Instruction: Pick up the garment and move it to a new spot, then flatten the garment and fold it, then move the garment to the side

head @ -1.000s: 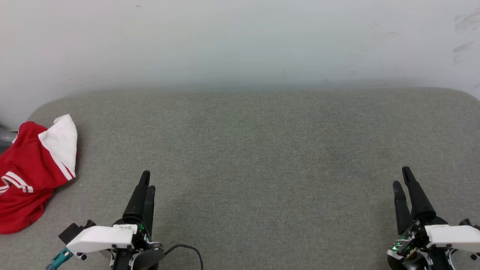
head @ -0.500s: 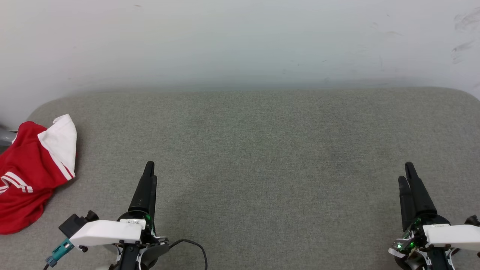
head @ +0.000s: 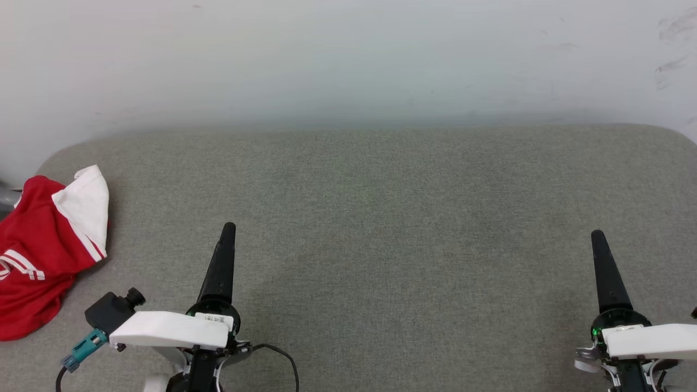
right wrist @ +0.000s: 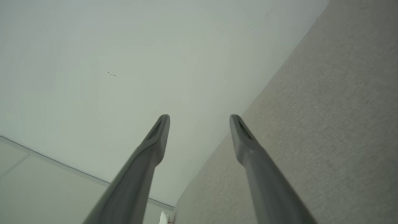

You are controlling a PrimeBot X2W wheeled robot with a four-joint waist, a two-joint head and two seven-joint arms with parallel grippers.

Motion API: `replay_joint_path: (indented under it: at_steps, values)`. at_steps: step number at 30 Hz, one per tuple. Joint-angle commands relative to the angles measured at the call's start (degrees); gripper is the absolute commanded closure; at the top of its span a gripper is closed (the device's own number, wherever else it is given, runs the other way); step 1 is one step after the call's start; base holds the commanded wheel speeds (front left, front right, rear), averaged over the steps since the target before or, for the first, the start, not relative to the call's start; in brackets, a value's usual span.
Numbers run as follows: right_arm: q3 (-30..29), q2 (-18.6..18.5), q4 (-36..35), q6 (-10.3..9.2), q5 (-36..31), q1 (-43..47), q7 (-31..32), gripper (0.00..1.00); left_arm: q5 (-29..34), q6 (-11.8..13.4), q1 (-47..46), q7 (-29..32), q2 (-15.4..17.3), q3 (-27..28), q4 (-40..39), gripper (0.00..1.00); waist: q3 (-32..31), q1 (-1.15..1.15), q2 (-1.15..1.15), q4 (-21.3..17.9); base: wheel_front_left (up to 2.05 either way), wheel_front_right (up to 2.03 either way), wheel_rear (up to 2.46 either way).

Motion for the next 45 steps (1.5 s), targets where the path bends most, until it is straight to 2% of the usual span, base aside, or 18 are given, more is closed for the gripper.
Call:
replay_joint_path:
  at_steps: [1, 11, 17, 24, 33, 45]
  values:
    - [0.04, -0.17, -1.14, 0.0, -1.5, -0.54, -0.45, 0.0, 1.7, -0.13, -1.33, -0.45, 0.12, -0.35, -1.15, 0.0, 0.03, 0.0, 0.0, 0.01, 0.0, 0.0, 0.0]
    - [-0.3, -1.34, -2.22, 0.0, -20.49, 0.35, -2.07, 0.0, 17.21, -0.15, -1.42, -2.22, 0.12, -0.35, -0.58, 0.0, 0.16, 0.0, 0.0, 0.13, 0.0, 0.0, 0.0]
    - [-0.26, -1.06, -3.8, 0.0, -31.63, 0.99, -1.0, 0.0, 26.75, -0.1, -0.68, -3.21, 0.13, -0.62, -0.18, 0.0, -0.1, 0.0, 0.0, -0.01, 0.0, 0.0, 0.0]
    - [-0.83, -0.57, -5.9, 0.0, -42.69, 1.73, 0.88, 0.0, 38.38, 1.37, -0.11, -4.29, 0.13, -1.4, -0.31, 0.0, -0.19, 0.0, 0.0, -0.18, 0.0, 0.0, 0.0]
    - [-1.23, 0.05, -7.6, 0.0, -51.21, 2.19, 2.76, 0.0, 49.48, 3.42, 0.06, -5.64, 1.39, -3.36, 0.25, 0.0, -0.24, 0.0, 0.0, -0.15, 0.0, 0.0, 0.0]
    - [-1.71, 0.42, -9.41, 0.0, -58.75, 2.98, 3.56, 0.0, 56.61, 5.95, -0.3, -7.2, 2.93, -5.46, 2.09, 0.0, -0.34, 0.0, 0.0, -0.13, 0.0, 0.0, 0.0]
